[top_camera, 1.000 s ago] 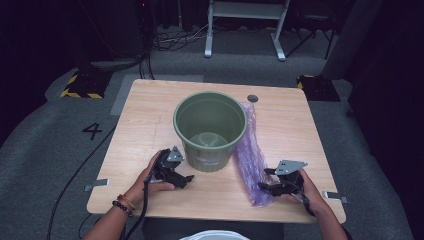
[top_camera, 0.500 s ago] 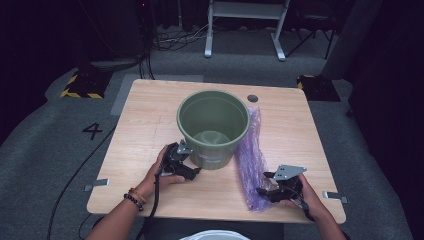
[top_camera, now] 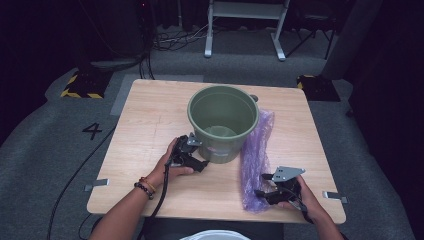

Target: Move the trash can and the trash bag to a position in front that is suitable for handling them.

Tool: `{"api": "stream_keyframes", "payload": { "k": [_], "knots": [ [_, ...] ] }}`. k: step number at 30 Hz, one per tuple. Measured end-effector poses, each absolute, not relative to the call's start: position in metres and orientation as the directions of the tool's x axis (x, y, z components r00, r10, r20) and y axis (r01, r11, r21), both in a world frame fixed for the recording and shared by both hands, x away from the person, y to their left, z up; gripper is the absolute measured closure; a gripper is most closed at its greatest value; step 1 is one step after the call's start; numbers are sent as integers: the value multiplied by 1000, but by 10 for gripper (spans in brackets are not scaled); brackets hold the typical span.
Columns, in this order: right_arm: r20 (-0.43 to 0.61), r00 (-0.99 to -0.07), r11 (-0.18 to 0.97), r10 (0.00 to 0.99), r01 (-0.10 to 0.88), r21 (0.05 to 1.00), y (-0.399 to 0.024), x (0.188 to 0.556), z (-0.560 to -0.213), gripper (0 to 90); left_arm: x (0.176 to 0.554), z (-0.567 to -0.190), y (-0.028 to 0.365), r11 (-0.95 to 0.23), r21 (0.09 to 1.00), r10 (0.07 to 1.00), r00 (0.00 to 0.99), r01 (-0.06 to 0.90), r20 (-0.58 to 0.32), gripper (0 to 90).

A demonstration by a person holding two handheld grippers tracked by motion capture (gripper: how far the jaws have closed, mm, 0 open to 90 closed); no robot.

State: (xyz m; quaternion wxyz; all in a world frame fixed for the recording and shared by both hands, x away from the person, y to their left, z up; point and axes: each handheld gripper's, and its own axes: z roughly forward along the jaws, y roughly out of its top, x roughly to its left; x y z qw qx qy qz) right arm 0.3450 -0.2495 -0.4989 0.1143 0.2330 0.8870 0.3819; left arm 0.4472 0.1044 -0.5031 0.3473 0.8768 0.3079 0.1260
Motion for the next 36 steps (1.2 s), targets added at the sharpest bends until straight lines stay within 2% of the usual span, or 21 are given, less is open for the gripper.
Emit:
{"api": "stream_keyframes", "payload": {
  "k": [7, 13, 15, 22, 28, 36],
  "knots": [
    [-43, -886, 598, 462, 275, 752, -237, 338, -487, 293, 441, -503, 110, -578, 687, 604, 797, 440, -2, 24],
    [-105, -829, 551, 550, 266, 791, -248, 341, -472, 220, 409, -504, 137, -595, 688, 566, 824, 415, -7, 23],
    [-128, -824, 554, 552, 248, 795, -250, 343, -467, 190, 396, -504, 150, -597, 687, 563, 827, 414, -9, 23],
    [-120, -783, 526, 610, 287, 800, -259, 381, -453, 206, 370, -505, 179, -579, 691, 595, 804, 434, -6, 23],
    [-133, -758, 546, 638, 324, 773, -256, 413, -466, 207, 362, -505, 185, -565, 690, 620, 784, 453, -7, 23],
    [-94, -780, 573, 619, 367, 732, -253, 421, -494, 199, 365, -505, 179, -564, 686, 626, 780, 460, -8, 4]
  ]
}}
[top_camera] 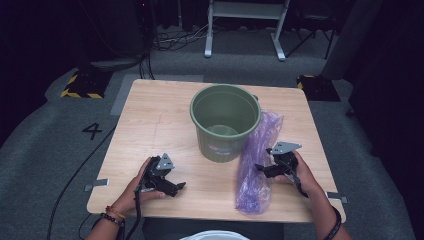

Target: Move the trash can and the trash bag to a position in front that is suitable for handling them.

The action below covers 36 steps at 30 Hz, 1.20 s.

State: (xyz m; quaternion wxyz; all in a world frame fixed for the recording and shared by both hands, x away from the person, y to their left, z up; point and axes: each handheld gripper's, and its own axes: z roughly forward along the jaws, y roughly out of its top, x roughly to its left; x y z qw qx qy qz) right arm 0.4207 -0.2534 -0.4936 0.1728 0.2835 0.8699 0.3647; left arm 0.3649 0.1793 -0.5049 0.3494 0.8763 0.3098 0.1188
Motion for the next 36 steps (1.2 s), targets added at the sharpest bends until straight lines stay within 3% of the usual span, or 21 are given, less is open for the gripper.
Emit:
{"api": "stream_keyframes", "payload": {
  "k": [6, 8, 12, 16, 20, 24, 36],
  "knots": [
    [-54, -774, 547, 631, 395, 738, -256, 422, -501, 215, 365, -505, 178, -557, 687, 636, 772, 466, -8, 4],
    [-17, -781, 526, 624, 405, 748, -257, 421, -501, 393, 364, -505, 177, -554, 686, 645, 764, 472, -5, 4],
    [-8, -781, 520, 625, 409, 750, -257, 417, -499, 599, 364, -505, 176, -546, 687, 654, 757, 479, -7, 4],
    [-7, -779, 524, 627, 415, 744, -255, 416, -498, 761, 365, -505, 175, -547, 686, 653, 757, 479, -8, 4],
    [5, -769, 505, 640, 425, 751, -256, 416, -499, 859, 365, -505, 175, -548, 685, 652, 758, 480, -10, 4],
    [16, -750, 485, 662, 444, 753, -260, 417, -498, 897, 368, -505, 173, -552, 686, 643, 766, 474, -12, 1],
    [-2, -644, 395, 765, 466, 792, -289, 418, -487, 894, 368, -505, 173, -554, 686, 640, 768, 472, -11, 1]
  ]
}}
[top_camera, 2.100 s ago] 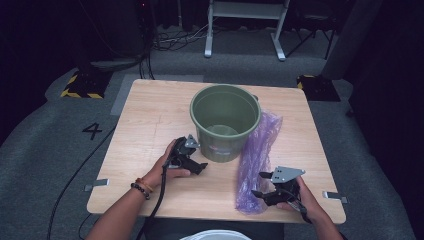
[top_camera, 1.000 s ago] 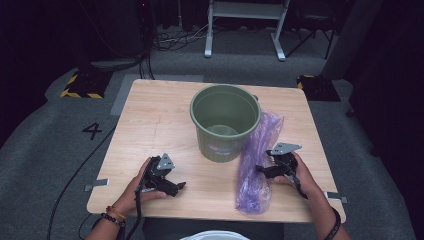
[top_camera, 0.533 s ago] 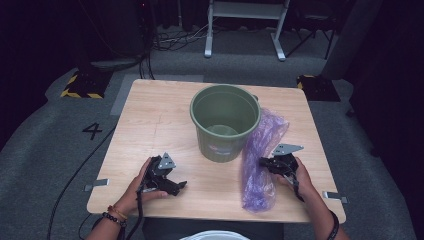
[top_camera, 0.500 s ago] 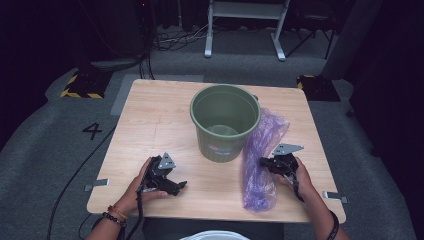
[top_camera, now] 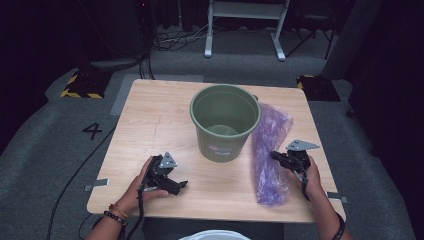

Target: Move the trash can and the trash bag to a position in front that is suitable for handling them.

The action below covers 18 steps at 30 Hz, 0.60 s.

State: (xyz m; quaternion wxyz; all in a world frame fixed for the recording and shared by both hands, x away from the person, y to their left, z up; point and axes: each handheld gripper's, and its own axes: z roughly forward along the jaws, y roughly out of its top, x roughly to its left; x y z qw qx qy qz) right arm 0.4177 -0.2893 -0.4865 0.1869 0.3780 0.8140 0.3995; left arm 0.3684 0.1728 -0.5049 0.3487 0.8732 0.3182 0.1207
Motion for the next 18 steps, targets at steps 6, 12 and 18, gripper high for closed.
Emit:
{"api": "stream_keyframes", "payload": {
  "k": [6, 12, 18],
  "knots": [
    [-19, -596, 385, 803, 494, 780, -298, 417, -486, 795, 368, -505, 173, -554, 686, 640, 768, 471, -11, 2],
    [-1, -642, 420, 767, 500, 757, -297, 411, -485, 446, 369, -505, 173, -554, 686, 640, 768, 471, -11, 2],
    [-6, -700, 473, 714, 475, 742, -302, 386, -478, 353, 369, -505, 172, -554, 687, 639, 769, 470, -11, 2]
  ]
}}
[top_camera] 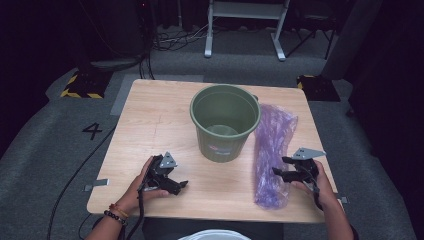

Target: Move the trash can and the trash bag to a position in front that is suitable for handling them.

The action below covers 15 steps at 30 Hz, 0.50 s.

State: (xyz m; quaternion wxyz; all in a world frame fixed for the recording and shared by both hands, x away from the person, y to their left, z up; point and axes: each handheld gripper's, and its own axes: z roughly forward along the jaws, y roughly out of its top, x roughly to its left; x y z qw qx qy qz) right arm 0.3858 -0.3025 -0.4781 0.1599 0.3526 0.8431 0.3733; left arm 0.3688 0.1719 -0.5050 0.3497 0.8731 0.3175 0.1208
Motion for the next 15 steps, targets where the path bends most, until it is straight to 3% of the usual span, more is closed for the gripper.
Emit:
{"api": "stream_keyframes", "payload": {
  "k": [3, 8, 15],
  "knots": [
    [-12, -726, 510, 688, 472, 719, -308, 366, -479, 399, 369, -505, 172, -554, 688, 639, 769, 469, -10, 4],
    [59, -772, 539, 633, 494, 682, -314, 349, -478, 399, 369, -505, 172, -554, 687, 639, 769, 469, -10, 4],
    [48, -842, 608, 538, 427, 669, -294, 349, -487, 313, 369, -505, 172, -555, 688, 638, 770, 469, -9, 4]
  ]
}}
